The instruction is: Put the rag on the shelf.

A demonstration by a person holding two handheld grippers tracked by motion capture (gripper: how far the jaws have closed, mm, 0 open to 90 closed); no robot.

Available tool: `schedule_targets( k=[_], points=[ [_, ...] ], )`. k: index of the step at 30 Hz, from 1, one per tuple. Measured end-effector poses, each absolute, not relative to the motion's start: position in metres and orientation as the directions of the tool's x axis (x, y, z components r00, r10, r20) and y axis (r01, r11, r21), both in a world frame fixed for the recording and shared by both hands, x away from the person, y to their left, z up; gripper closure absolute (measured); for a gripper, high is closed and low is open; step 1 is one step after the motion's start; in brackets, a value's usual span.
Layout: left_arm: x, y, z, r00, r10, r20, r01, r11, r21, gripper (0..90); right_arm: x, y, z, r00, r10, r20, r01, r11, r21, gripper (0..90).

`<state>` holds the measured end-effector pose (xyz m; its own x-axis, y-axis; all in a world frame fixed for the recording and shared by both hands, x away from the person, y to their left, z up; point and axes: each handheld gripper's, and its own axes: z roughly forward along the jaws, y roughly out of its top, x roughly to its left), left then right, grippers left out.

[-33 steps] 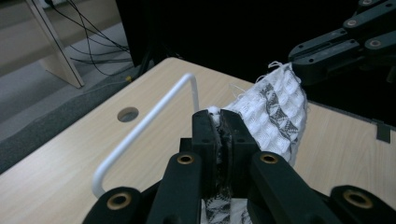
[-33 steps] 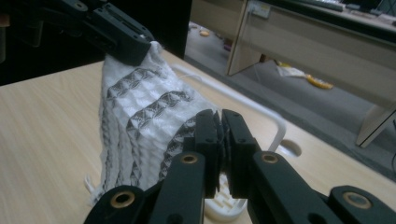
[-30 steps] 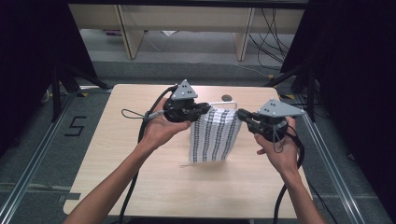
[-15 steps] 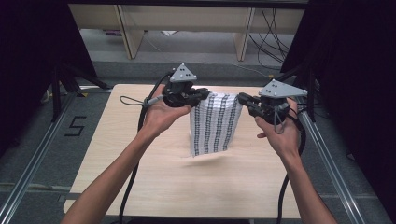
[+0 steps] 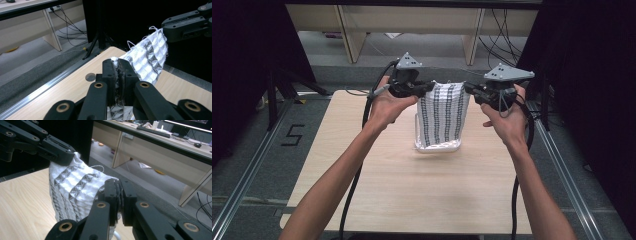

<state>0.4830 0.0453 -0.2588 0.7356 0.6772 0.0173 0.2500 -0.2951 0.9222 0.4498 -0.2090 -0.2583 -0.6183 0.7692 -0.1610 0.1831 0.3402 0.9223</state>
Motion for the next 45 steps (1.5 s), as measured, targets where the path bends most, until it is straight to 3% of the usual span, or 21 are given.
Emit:
schedule_targets(
  k=[24, 45],
  points=[
    [0.545, 0.046, -0.249, 0.677, 0.736, 0.006, 0.296, -0.279, 0.914, 84.2, 0.525, -0.200, -0.243, -0.589, 0.800, -0.114, 0.257, 0.320, 0.912, 86.5],
    [0.593, 0.040, -0.301, 0.640, 0.768, -0.024, 0.389, -0.298, 0.872, 83.9, 0.593, -0.193, -0.300, -0.570, 0.821, -0.031, 0.429, 0.330, 0.841, 86.2]
  ],
)
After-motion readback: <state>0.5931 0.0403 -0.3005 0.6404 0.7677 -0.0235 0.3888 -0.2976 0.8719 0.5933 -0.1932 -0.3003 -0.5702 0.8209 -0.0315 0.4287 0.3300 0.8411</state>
